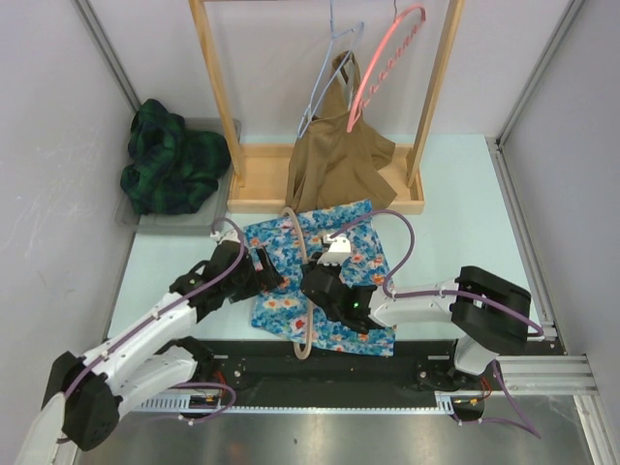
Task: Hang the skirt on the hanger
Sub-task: Place skirt on hanger
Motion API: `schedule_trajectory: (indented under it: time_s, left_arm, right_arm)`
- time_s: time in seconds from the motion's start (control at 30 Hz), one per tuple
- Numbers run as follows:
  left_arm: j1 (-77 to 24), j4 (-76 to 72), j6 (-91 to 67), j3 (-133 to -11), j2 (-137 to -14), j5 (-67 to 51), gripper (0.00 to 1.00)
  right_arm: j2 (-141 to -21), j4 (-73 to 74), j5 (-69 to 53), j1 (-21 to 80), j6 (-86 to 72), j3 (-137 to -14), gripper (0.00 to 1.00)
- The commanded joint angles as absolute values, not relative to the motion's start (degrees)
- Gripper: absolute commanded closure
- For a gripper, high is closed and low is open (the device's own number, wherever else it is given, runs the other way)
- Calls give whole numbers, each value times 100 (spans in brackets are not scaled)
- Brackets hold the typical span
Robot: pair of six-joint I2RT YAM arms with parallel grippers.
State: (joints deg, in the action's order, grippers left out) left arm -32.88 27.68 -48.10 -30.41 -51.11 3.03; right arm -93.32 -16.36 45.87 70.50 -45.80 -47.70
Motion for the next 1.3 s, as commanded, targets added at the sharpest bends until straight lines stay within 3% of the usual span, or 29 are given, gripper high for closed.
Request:
schedule_trajectory:
  time_s: [0.0,0.17,0.5,0.77,0.87,0.97,1.0,1.27]
  left_arm:
    - [-2857,1759,-4948,-2866,-5387,317,4]
    - [-2646,1442,-4896,-2794,-6019,211,13]
    - [-2663,1179,-4544,-2980,-7470,106,15]
    - [-2839,782,-4359,-3112,-8120,-492,44]
    - [-2848,660,-4351,-3006,-8244,-571,60]
    - [-2848,615,-4237,-3032,-8358,-606,95]
    - [-2856,711,-4097,-3076,-8358,-572,100]
    - [-2856,1362,-3893,-3419,-7358,-202,100]
  right_arm:
    - [-9070,-1652,4641,7040,-4518,-4772,100]
    - [-9070,-1688,4606,7031,-4500,-4772,100]
    - [-9167,-1679,4597,7023,-4631,-4772,100]
    - [-9167,-1626,4649,6996,-4676,-4764,100]
    - [-9185,-1635,4632,6987,-4693,-4772,100]
    - [-9176,-1565,4649,6987,-4737,-4772,100]
    - [-9176,-1547,4676,6979,-4746,-4772,100]
    - [-9097,-1266,4834,6996,-4887,-4772,100]
